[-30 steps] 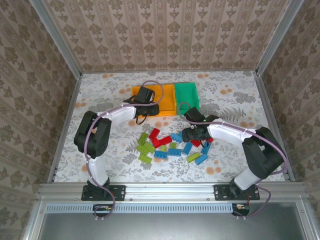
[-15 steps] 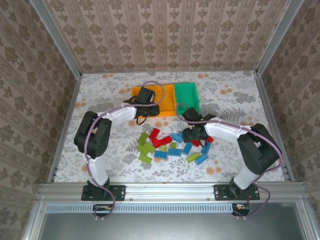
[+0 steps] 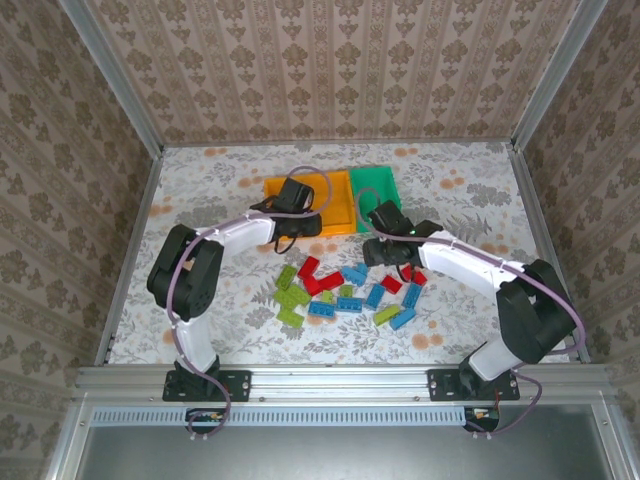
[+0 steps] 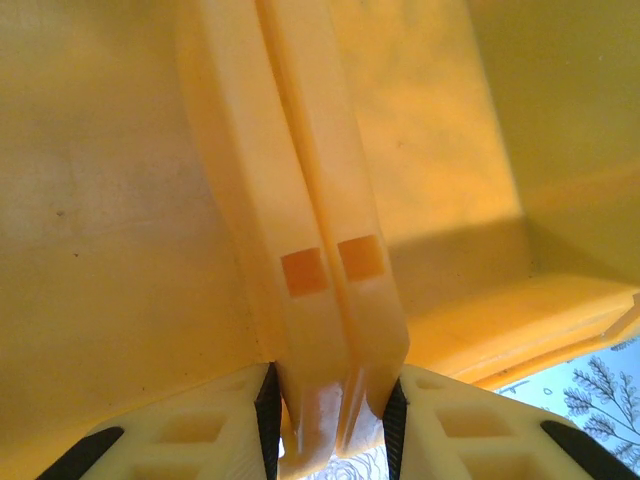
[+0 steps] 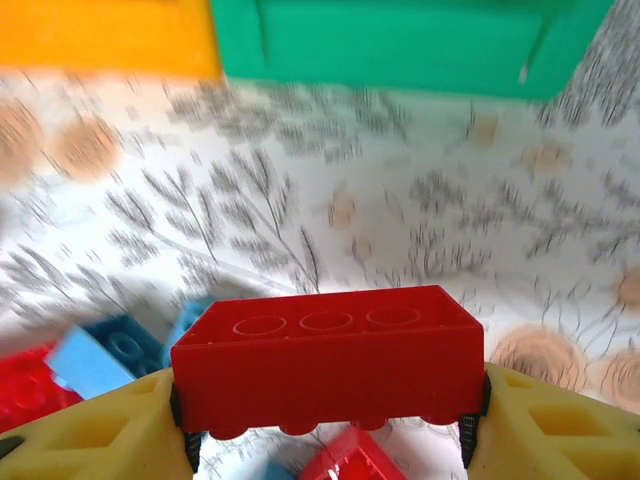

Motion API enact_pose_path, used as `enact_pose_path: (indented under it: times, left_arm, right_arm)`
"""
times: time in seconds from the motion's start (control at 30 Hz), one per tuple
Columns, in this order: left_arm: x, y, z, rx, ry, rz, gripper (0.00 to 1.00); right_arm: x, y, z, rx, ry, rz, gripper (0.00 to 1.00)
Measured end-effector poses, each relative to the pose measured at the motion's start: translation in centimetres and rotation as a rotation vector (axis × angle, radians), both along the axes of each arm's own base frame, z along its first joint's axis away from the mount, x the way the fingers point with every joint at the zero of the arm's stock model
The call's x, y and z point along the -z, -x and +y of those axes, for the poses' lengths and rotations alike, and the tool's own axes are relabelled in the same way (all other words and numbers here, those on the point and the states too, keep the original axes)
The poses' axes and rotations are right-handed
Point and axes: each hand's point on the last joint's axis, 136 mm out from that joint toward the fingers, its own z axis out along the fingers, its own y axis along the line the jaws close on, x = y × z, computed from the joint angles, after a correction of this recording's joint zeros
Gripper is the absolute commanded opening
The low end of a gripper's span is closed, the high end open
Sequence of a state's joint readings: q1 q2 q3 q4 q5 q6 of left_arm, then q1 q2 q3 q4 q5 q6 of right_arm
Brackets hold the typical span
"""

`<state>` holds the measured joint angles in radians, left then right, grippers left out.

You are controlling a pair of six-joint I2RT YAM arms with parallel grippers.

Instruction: Sort the legos into containers by color

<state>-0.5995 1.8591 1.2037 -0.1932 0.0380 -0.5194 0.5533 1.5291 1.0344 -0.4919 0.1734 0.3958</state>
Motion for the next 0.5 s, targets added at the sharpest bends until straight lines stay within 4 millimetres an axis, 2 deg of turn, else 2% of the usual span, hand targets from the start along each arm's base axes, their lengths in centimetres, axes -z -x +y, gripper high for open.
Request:
enact_pose_path:
  times: [0.1, 0.27, 0.37, 0.5]
  left_arm:
    - [0.1, 0.5, -0.2, 0.003, 0.006, 0.0, 0.33]
    - [0.1, 1.4, -0.9, 0.023, 0.01, -0.002, 0.33]
    - [0.1, 1.9, -1.5, 0.04, 0.011, -0.003, 0.33]
    - [0.1, 2.5, -2.2, 0.06, 0.015, -0.008, 0.33]
  right_arm:
    - [-1.6, -1.7, -0.2, 0.027, -0.032, -0.054, 0.62]
    - [-2.9, -4.1, -1.2, 0.079, -0.055, -0.097, 0.62]
    - [-3.0, -5.9, -1.5, 0.107, -0.058, -0.112, 0.62]
    - [-2.2, -7.3, -2.2, 0.138, -0.05, -0.098, 0.61]
